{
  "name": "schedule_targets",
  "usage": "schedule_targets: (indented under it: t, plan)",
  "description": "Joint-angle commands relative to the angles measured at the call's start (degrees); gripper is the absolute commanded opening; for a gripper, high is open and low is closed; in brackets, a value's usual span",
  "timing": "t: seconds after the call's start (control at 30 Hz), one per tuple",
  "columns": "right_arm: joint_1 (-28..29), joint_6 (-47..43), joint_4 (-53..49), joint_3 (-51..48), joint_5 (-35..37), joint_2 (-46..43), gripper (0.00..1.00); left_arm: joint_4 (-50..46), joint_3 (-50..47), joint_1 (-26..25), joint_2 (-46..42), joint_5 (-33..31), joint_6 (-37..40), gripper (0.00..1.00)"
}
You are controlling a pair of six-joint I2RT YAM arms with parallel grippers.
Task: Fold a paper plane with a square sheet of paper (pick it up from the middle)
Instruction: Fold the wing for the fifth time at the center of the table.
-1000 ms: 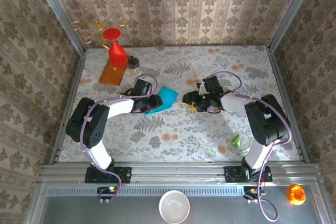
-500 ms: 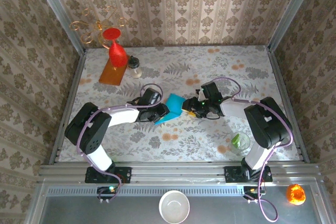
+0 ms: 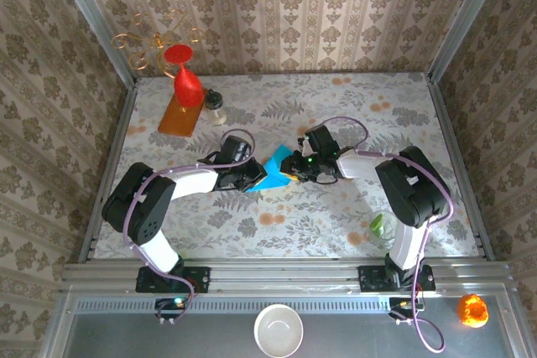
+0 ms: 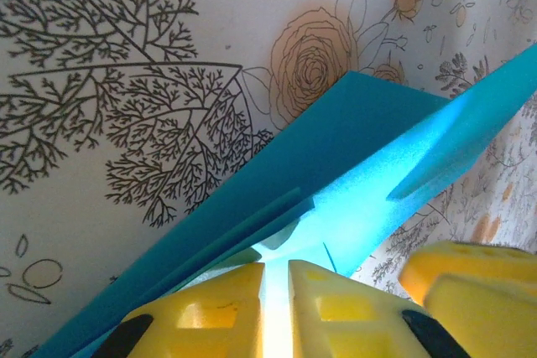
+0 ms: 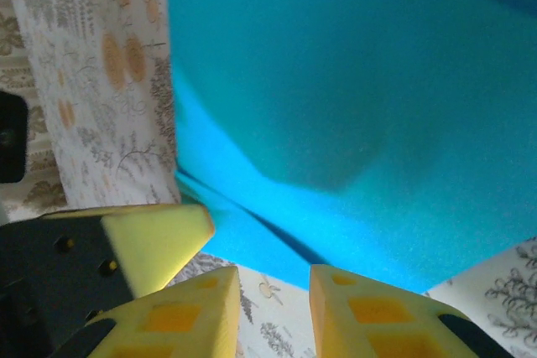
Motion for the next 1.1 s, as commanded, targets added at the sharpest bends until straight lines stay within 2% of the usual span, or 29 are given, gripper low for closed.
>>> schedule_targets:
  t: [0.0, 0.3, 0.53, 0.77, 0.9, 0.97, 1.07]
  plan:
    - [0.4, -2.7, -5.4, 3.0, 2.8, 2.6, 0.3, 0.1, 1.1, 0.5, -0.1, 2.8, 3.1, 0.17]
    - [0.5, -6.2, -10.7, 6.3, 4.9, 6.2, 0.3, -6.3, 7.3, 1.8, 1.9, 3.6, 10.8, 0.2]
    - [0.4, -6.3, -11.4, 7.1, 3.4, 6.5, 0.3, -7.5, 8.7, 2.6, 6.5, 3.9, 10.5, 0.18]
    - [-0.1, -5.5, -10.5, 7.5, 1.7, 3.4, 0.33, -6.7, 7.0, 3.0, 6.9, 2.4, 9.5, 0.19]
    - [-0.4, -2.5, -7.8, 4.3, 2.9, -1.6, 0.41, -4.8, 5.2, 3.2, 6.9, 1.9, 7.3, 0.19]
    - [-0.3, 1.4, -4.6, 1.2, 3.3, -3.9, 0.46, -3.4, 3.8, 3.2, 6.6, 1.5, 5.2, 0.19]
    - [0.3, 8.1, -0.1, -4.4, 4.2, -6.6, 0.48, -1.5, 1.8, 3.2, 6.3, 0.8, 2.0, 0.19]
